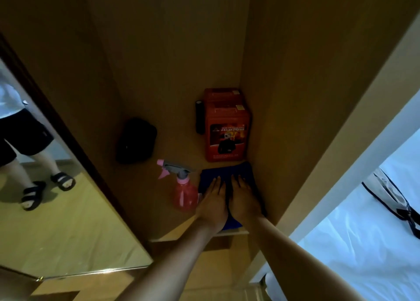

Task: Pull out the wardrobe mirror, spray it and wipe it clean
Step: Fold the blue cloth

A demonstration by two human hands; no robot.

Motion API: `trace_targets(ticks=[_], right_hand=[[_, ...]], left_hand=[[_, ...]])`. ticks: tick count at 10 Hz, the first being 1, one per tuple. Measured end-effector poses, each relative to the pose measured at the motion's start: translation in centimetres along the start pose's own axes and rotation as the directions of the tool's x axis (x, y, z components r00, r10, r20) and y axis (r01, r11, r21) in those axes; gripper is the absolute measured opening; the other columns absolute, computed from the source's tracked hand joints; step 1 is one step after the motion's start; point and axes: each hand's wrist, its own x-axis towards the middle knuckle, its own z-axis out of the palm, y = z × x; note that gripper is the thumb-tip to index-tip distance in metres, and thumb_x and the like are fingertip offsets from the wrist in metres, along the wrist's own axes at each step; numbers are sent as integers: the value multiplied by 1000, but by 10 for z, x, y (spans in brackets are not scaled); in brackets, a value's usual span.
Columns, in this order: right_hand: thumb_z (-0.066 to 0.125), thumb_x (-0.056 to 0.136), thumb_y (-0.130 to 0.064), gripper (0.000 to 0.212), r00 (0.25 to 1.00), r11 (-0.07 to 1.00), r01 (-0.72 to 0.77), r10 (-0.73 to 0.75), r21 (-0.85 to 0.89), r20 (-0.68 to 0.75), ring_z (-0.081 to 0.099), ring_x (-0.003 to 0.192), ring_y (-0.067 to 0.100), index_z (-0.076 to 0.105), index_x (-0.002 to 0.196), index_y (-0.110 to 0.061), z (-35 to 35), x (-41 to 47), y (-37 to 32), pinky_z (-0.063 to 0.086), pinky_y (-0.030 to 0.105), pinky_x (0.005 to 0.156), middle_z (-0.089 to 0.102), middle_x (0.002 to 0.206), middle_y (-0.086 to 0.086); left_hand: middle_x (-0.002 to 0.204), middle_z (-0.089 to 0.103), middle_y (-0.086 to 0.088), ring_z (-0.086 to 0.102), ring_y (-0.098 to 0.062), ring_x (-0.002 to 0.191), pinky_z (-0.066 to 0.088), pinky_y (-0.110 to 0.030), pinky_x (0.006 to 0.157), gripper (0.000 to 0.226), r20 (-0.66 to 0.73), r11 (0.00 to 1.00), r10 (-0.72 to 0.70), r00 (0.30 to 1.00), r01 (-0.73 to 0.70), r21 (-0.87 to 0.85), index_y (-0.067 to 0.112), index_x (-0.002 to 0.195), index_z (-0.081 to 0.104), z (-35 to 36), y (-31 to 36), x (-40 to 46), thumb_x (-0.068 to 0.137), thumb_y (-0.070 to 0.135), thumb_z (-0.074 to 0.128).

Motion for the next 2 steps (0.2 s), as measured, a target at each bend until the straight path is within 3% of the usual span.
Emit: trace_targets(ticks=[2], right_hand=[[34,102,-20,56,996,977,-46,61,209,-65,35,140,20,15,155,-22,-44,-37,-23,39,34,108,24,158,2]], left_hand=[[161,17,-7,12,-23,149,21,-36,119,61,-65,996,85,994,-84,20,17,152,27,-45,7,-40,94,2,42]])
